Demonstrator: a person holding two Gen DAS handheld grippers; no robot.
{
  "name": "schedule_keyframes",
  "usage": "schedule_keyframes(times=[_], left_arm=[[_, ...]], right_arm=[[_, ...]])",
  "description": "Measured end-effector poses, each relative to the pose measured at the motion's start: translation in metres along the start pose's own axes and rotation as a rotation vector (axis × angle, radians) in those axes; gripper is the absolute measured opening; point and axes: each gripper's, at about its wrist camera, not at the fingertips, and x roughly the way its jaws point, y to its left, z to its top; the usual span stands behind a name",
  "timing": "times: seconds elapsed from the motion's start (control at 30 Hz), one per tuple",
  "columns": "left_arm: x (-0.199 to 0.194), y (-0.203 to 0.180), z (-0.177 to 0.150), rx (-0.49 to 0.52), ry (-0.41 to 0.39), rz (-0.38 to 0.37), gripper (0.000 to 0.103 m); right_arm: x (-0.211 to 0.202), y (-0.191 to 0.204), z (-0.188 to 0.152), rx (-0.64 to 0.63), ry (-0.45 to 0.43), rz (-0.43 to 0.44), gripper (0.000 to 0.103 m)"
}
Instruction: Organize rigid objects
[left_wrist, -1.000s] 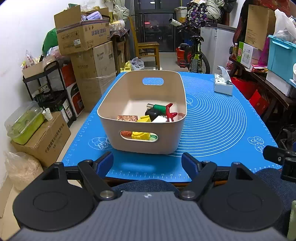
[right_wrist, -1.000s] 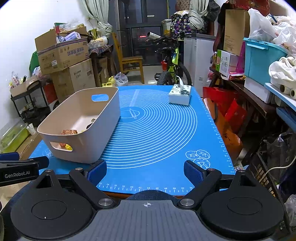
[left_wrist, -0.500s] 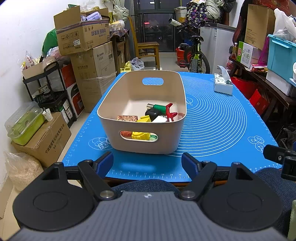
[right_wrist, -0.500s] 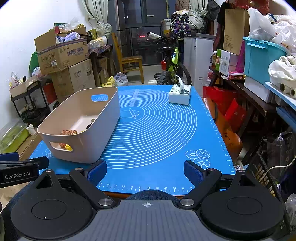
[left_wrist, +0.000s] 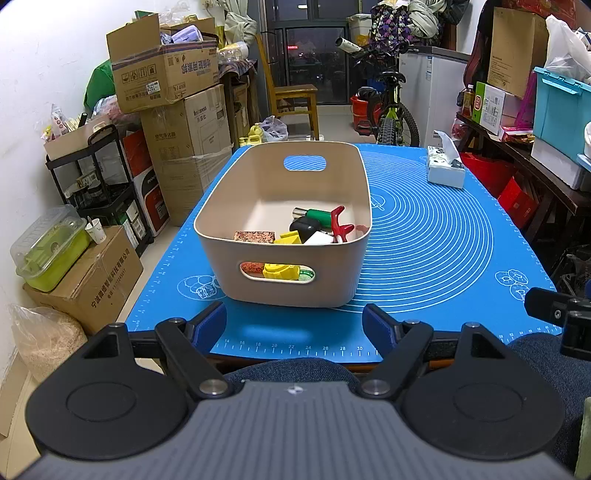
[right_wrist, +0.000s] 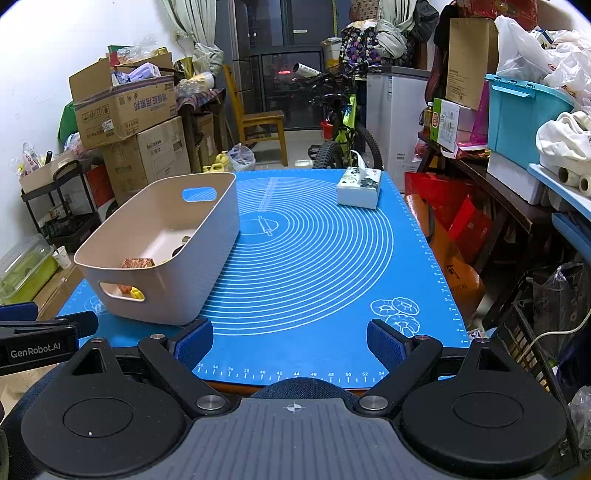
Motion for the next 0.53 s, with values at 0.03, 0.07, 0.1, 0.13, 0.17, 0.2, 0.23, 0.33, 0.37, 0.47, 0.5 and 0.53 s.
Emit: schedule_keyframes(times=[0.03,0.07,0.1,0.13,0.17,0.2,0.23,0.33,0.37,0.47,0.5,0.53], left_arm=[[0.0001,0.0000,0.0000,0.000,0.000,0.000,0.081],[0.0001,-0.0001,0.0000,0.000,0.001,0.000,0.081],[0.0001,-0.0001,0.0000,0.000,0.001,0.000,0.081],[0.0001,0.0001,0.0000,0.000,0.001,0.000,0.081],[0.0001,-0.0002,-0.0001,0.000,0.001,0.000,0.081],[0.0001,-0.0002,-0.0001,0.000,0.001,0.000,0.081],[0.0001,-0.0001,-0.0001,0.000,0.000,0.000,0.081],[0.0000,-0.0002,-0.0001,0.000,0.000,0.000,0.081],[0.0000,-0.0002,-0.0001,0.000,0.000,0.000,0.081],[-0.0005,0.0003,0.0003,0.001,-0.003,0.002,0.081],[-0.0011,0.0008,0.0007,0.001,-0.004,0.002,0.081],[-0.0011,0.0011,0.0010,0.001,-0.003,0.001,0.081]], right_arm=[[0.0000,0.0001,0.0000,0.000,0.000,0.000,0.091],[0.0000,0.0001,0.0000,0.000,0.000,0.000,0.091],[0.0001,0.0001,0.0000,0.000,0.000,0.000,0.091],[0.0000,0.0001,0.0000,0.000,0.000,0.000,0.091],[0.0000,0.0002,0.0000,0.000,0.000,0.000,0.091],[0.0000,0.0002,0.0000,-0.001,0.000,0.000,0.091],[0.0000,0.0004,0.0000,-0.001,-0.001,0.000,0.091],[-0.0007,-0.0017,0.0001,-0.003,-0.002,-0.001,0.091],[-0.0006,-0.0010,0.0000,-0.002,-0.001,-0.001,0.091],[-0.0006,-0.0010,0.0000,-0.003,-0.001,-0.002,0.091],[-0.0007,-0.0012,0.0000,-0.004,-0.001,-0.001,0.091],[-0.0006,-0.0010,0.0000,-0.003,-0.001,-0.001,0.091]])
